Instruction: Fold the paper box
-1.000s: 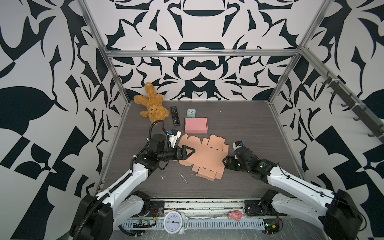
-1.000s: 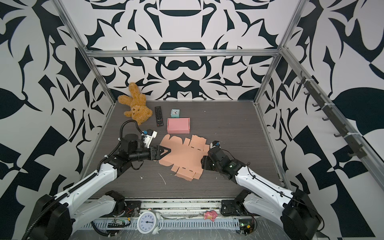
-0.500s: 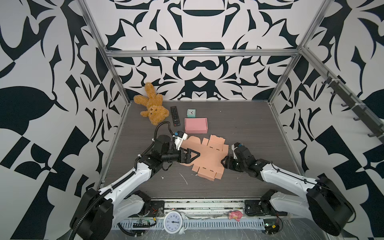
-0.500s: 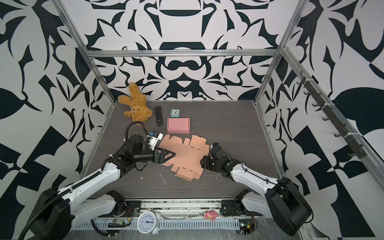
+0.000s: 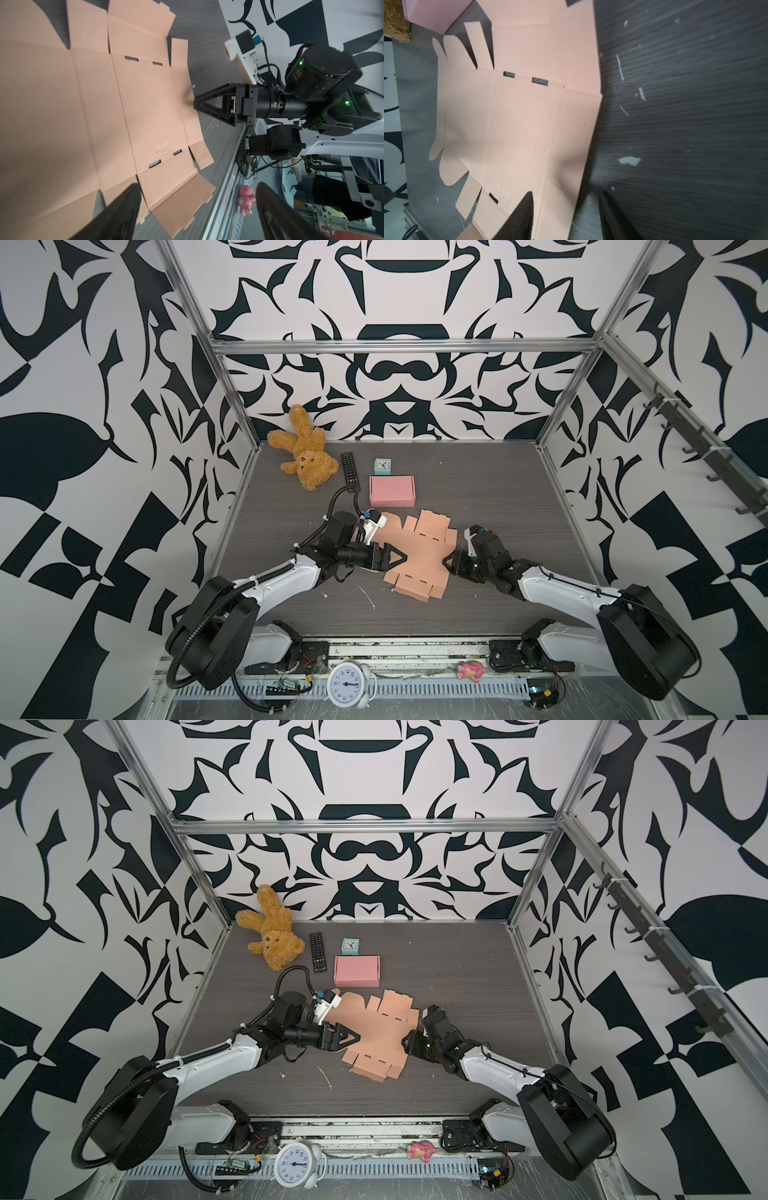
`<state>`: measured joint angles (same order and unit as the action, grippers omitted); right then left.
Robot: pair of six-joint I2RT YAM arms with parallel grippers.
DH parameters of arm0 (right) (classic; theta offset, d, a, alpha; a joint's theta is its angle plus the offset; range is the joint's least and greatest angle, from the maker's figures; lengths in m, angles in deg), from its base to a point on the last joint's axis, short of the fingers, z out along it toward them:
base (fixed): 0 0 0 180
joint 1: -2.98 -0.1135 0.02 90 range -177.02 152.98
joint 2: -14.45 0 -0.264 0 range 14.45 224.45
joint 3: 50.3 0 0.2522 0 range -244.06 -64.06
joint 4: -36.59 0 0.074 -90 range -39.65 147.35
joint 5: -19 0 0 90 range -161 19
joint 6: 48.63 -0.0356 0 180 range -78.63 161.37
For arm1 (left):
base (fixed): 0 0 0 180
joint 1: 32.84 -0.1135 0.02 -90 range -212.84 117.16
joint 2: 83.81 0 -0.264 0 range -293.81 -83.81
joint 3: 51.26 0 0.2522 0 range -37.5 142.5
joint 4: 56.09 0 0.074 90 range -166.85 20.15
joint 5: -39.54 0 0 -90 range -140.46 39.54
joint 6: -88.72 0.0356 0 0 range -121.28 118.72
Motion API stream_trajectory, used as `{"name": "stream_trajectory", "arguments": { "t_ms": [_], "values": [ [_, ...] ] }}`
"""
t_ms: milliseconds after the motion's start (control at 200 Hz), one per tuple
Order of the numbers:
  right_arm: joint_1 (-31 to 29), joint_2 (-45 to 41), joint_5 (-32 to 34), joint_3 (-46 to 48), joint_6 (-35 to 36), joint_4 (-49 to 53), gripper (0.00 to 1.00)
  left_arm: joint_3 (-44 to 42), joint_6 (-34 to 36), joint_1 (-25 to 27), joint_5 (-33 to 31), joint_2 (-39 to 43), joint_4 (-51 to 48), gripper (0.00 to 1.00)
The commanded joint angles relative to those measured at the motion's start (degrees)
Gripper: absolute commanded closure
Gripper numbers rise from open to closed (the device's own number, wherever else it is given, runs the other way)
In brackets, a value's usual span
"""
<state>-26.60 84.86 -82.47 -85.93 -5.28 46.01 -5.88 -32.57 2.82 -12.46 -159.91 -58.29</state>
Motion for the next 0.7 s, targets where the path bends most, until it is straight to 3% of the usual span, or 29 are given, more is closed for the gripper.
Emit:
{"name": "stream_trajectory", "arguments": {
  "t_ms": [0,75,480,700],
  "values": [
    [0.64,0.78,-1.53,-0.09,-0.54,-3.53,0.48,1.37,1.41,1.62,0.61,-2.11,1.08,0.14],
    [0.76,1.84,-1.89,-0.67,-0.41,-3.78,0.48,1.36,1.38,2.11,-0.67,-3.80,1.20,0.21],
    [1.34,8.99,-4.34,-2.65,-1.05,-7.66,0.53,2.98,2.69,2.70,-3.89,-12.34,1.14,0.40],
    [1.44,9.60,-5.16,-2.22,-2.17,-9.80,0.59,3.71,2.90,4.30,-4.71,-14.85,1.19,0.43]
  ]
}}
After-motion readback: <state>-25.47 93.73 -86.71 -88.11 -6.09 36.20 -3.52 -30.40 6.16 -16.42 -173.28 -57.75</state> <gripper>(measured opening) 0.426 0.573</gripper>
